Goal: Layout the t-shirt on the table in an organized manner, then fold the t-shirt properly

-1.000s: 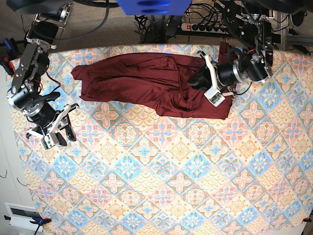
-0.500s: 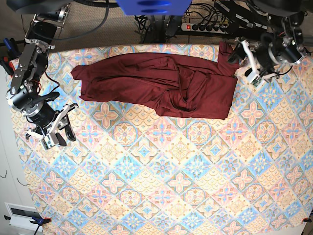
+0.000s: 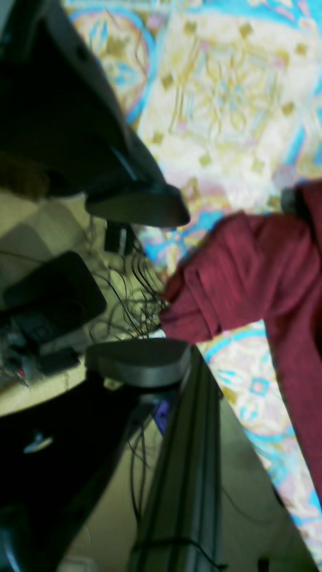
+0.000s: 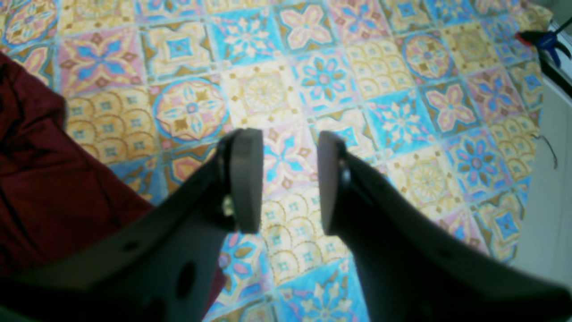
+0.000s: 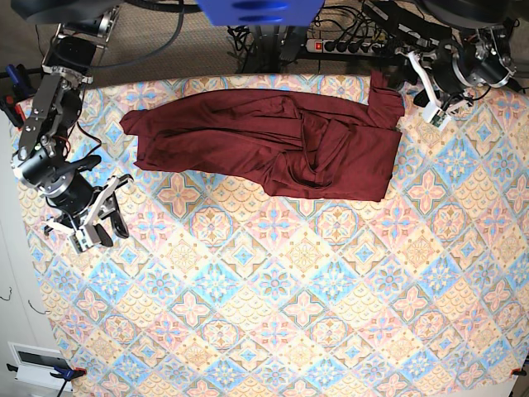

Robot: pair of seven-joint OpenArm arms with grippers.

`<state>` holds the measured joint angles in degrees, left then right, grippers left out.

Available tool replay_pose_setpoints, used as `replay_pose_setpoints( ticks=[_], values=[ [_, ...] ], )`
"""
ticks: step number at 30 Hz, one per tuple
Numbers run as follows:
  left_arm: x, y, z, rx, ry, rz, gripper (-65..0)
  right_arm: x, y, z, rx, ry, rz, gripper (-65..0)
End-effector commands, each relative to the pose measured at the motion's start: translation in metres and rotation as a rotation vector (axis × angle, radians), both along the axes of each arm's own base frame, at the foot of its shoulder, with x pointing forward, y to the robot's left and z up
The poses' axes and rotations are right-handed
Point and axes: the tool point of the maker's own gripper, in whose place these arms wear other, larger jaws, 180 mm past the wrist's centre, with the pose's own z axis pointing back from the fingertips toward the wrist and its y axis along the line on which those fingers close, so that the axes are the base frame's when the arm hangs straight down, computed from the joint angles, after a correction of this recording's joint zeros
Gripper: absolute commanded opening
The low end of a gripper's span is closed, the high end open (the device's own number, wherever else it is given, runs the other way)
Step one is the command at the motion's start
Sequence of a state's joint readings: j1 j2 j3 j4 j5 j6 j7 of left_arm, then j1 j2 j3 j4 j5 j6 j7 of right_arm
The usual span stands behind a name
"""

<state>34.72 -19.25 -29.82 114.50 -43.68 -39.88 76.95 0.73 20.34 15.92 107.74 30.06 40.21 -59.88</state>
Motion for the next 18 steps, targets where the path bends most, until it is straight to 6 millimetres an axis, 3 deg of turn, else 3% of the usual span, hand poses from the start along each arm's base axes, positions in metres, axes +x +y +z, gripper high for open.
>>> replay_pose_setpoints(
  ticks=[1, 7, 15, 18],
  values=[
    [0.005, -0.001, 0.002, -0.013, -0.022, 0.011, -26.4, 0.005, -0.002, 0.016, 0.000, -0.052, 0.005, -45.4],
    [-0.002, 0.003, -0.017, -0.059, 0.032, 0.071, -26.9, 0.006, -0.002, 0.017, 0.000, -0.054, 0.005, -45.4],
    [0.008, -0.018, -0.022, -0.115, 0.004, 0.120, -27.4, 0.005, -0.002, 0.017, 0.000, -0.053, 0.005, -45.4],
    [0.010, -0.024, -0.027, -0.108, 0.008, 0.137, -31.9, 0.005, -0.002, 0.017, 0.000, -0.053, 0.005, -45.4]
  ],
)
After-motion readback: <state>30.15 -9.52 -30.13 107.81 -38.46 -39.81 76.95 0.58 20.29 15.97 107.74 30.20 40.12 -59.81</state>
